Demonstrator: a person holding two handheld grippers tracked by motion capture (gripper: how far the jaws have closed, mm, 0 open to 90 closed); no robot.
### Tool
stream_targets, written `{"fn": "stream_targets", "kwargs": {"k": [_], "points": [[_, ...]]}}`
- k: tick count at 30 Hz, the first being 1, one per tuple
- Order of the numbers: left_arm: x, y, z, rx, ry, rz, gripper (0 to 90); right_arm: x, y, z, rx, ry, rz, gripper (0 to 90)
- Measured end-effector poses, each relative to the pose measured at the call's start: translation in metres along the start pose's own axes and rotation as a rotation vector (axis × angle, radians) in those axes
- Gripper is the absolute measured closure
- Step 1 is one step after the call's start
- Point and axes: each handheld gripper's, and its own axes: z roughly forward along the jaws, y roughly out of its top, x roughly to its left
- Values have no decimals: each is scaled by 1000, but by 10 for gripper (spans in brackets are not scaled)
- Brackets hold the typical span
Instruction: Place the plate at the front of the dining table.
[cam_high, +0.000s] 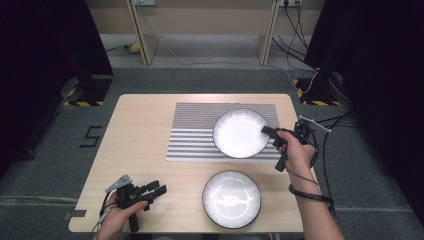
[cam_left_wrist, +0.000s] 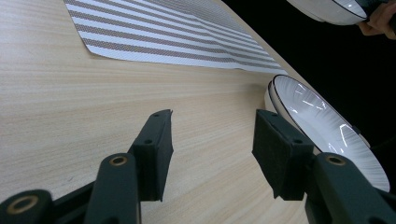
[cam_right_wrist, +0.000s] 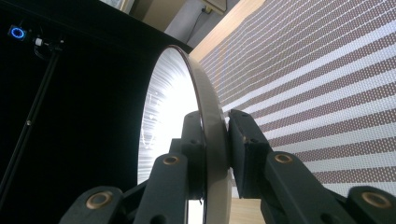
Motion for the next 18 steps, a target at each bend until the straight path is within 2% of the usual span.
{"fn": "stream_targets", "kwargs": {"k": [18], "points": [[2, -1, -1, 2, 19, 4, 469, 0, 7, 5, -16, -7, 9, 765]]}}
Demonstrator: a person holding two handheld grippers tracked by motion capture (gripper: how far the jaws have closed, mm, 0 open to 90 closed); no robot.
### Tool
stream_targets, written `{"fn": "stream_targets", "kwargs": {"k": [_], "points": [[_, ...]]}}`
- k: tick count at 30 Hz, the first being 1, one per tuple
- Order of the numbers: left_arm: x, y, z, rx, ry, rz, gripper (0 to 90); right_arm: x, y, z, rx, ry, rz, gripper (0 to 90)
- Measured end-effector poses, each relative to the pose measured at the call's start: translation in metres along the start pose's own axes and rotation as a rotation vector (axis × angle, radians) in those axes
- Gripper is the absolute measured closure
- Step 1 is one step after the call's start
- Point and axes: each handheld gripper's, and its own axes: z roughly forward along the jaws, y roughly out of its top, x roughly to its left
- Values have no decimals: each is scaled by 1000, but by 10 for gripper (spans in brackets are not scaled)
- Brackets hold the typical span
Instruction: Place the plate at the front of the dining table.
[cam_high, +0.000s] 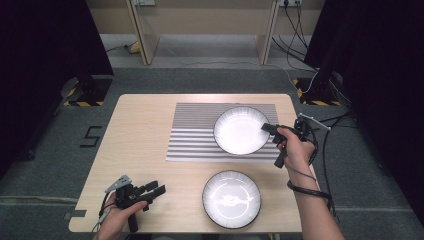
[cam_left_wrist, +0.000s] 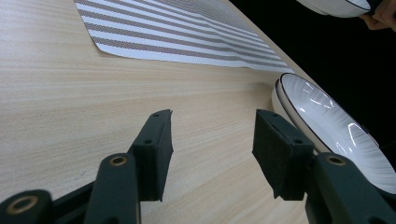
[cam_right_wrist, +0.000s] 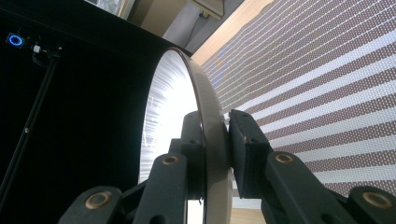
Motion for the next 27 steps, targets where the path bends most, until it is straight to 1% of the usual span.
{"fn": "stream_targets", "kwargs": {"k": [3, 5, 14, 23, 27], "points": [[0, 0, 0, 1, 0, 2, 469, 1, 1, 1, 1, 0, 10, 764], [0, 0, 1, 2, 0, 2, 469, 0, 2, 2, -4, 0, 4, 764], [0, 0, -1, 1, 1, 2, 469, 0, 6, 7, -7, -7, 17, 763], [0, -1, 0, 1, -5, 1, 469, 2, 9, 13, -9, -14, 8, 763], [0, -1, 0, 1, -5, 0, 469, 2, 12, 15, -10, -14, 22, 762]]}}
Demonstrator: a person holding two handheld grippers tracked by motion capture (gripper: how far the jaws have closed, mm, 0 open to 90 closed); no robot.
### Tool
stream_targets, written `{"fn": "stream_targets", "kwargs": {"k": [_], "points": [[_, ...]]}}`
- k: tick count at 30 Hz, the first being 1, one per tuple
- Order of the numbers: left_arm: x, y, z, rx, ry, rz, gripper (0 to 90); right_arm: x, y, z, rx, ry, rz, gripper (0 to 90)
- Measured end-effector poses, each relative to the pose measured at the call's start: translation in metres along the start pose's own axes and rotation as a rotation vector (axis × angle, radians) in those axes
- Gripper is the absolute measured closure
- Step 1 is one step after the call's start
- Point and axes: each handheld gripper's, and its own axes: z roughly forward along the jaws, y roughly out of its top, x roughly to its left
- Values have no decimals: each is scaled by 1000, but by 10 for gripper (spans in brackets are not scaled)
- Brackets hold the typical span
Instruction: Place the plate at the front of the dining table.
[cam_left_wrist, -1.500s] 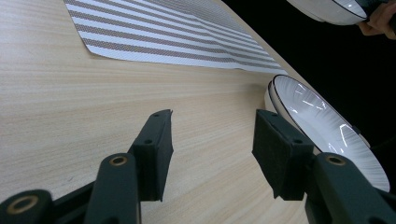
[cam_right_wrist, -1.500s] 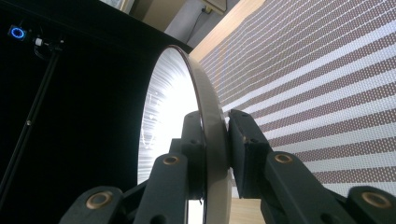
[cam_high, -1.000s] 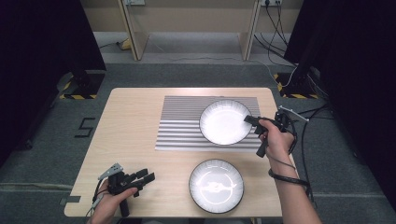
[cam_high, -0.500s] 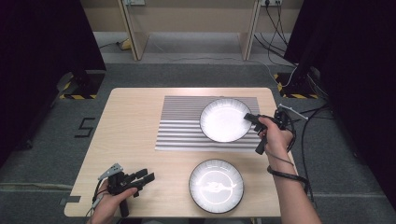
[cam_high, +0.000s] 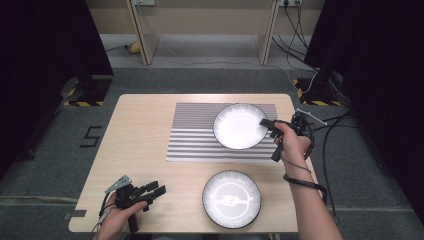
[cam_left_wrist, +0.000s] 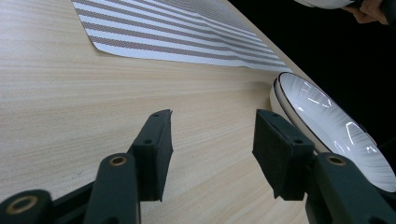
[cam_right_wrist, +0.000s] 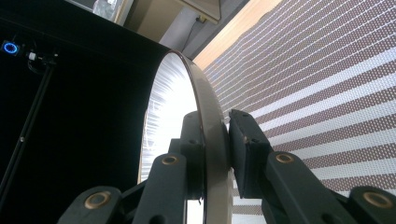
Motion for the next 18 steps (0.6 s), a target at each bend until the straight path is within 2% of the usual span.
{"fn": "stream_targets", "kwargs": {"k": [18], "points": [[1, 0, 0, 4, 2, 1, 468, 1, 8, 14, -19, -7, 15, 760]]}}
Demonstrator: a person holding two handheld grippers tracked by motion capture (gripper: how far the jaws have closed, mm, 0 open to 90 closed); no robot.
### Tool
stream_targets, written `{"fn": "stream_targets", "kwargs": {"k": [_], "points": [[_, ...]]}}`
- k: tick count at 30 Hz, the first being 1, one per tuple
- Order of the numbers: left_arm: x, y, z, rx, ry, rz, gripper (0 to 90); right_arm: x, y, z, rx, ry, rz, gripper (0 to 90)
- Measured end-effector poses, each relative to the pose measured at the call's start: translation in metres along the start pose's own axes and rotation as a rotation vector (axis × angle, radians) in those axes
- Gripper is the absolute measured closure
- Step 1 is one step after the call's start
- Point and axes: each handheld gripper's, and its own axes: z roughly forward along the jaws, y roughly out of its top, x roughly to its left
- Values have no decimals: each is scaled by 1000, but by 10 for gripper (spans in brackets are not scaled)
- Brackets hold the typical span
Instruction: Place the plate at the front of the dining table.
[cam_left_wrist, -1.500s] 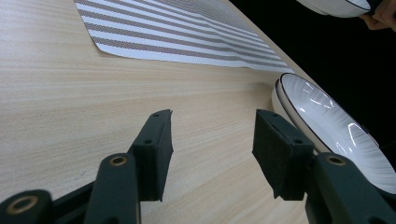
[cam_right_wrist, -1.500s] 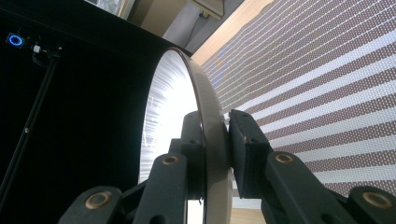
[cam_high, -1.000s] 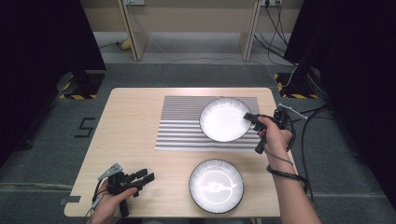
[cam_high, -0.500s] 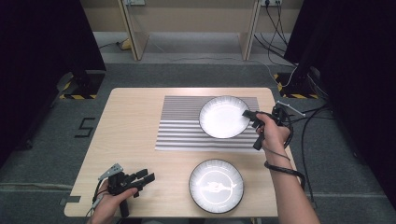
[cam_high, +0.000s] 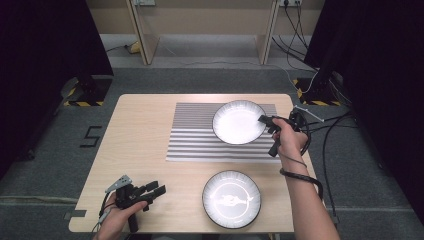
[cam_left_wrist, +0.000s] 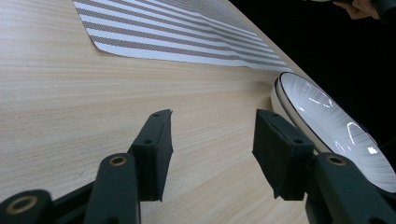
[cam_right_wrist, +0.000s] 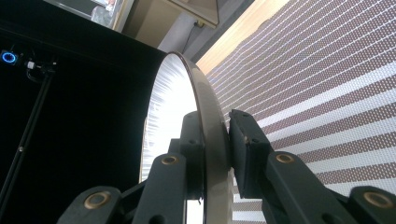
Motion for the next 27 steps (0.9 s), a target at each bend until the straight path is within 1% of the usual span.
{"fn": "stream_targets", "kwargs": {"k": [2, 4, 10, 12, 13, 18, 27], "points": [[0, 0, 0, -1, 0, 0, 469, 1, 1, 2, 0, -2, 6, 760], [0, 0, 0, -1, 1, -1, 468, 1, 2, 4, -2, -4, 1, 760], [1, 0, 0, -1, 0, -6, 469, 1, 4, 8, -5, -11, 15, 758], [1, 0, 0, -3, 0, -7, 468, 1, 5, 9, -7, -13, 13, 757], [1, 0, 0, -3, -1, -7, 468, 1, 5, 10, -7, -14, 21, 757], [2, -1, 0, 2, 2, -5, 468, 0, 7, 13, -8, -14, 19, 757], [2, -1, 0, 3, -1, -7, 468, -4, 10, 18, -14, -26, 32, 753]]}}
